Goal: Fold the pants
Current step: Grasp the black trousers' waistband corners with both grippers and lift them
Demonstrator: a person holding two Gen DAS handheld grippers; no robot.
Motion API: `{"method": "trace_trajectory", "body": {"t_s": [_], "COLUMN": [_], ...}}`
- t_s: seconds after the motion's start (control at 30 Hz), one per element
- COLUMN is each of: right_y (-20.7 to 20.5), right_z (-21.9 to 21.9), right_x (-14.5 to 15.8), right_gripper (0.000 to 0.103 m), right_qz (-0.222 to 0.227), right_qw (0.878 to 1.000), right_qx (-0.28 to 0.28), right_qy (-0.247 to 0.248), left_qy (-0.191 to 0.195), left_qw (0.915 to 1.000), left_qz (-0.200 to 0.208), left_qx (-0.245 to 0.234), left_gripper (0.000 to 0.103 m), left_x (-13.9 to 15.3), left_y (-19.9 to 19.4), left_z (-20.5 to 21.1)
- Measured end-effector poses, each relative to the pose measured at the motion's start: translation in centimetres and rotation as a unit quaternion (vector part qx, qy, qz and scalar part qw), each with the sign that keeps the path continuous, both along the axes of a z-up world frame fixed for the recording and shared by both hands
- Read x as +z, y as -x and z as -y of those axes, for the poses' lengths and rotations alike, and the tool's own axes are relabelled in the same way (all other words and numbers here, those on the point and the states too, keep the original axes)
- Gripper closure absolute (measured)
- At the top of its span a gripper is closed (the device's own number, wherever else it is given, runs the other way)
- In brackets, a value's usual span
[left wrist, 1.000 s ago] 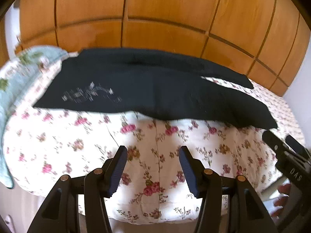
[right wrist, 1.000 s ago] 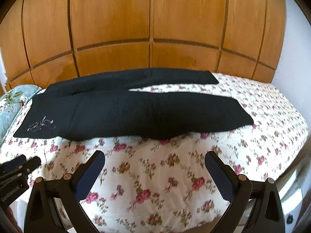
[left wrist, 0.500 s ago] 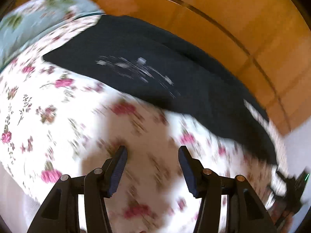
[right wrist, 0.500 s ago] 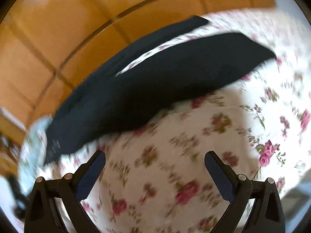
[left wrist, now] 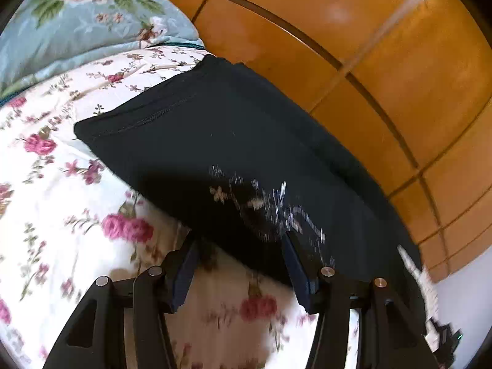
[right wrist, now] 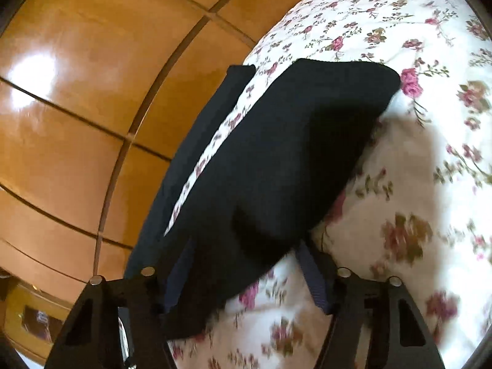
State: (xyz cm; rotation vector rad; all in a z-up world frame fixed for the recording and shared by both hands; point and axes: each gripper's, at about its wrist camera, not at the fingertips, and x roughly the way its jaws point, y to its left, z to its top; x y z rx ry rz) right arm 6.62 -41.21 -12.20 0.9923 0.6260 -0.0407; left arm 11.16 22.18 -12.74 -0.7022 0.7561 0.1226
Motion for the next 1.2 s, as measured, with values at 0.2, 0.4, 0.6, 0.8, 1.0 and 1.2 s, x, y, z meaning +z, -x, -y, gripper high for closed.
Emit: {"method": "trace_trajectory", "body": {"t_s": [0.2, 0.4, 0.6, 0.8, 1.0, 1.2], "right_y": [-1.0, -1.5, -2.0, -0.4, 1.9, 4.9], "right_z": [1.5, 1.5, 1.4, 1.5, 1.7, 2.3], "right_x": [-1.2, -1.5, -0.7, 1.6, 3.7, 3.9], "right_gripper": [0.08, 0.093, 0.094, 0.095, 0.095, 0.095], "right_qz": [0.003, 0.01, 0.005, 0.022, 0.033, 0.028], "right_qw": [1.0, 1.0, 0.999, 0.997, 0.994, 0.993], "right_qx": [-0.014, -0.001, -0.002, -0.015, -0.011, -0.01], "right_qy": [0.006, 0.024, 0.048, 0.077, 0.1, 0.114], "left_qy": [0.08, 0.069, 0.058, 0.032, 0.024, 0.018], "left_qw": [0.9954, 0.9956, 0.9965, 0.9988, 0.9982, 0.9982], "left_qz": [0.037, 0.037, -0.017, 0.025, 0.053, 0.056], "left_qx": [0.038, 0.051, 0.057, 0.028, 0.016, 0.011], "left_gripper": [0.048, 0.048, 0.092, 0.097, 0.097, 0.097], "left_x": [-1.1, -1.0, -1.3, 1.6, 3.7, 3.3], "left_y": [-0.3, -1.1, -2.2, 0.6, 5.1, 10.1], "left_z": [-3.1, -3.1, -3.8, -3.9, -4.0, -3.3]}}
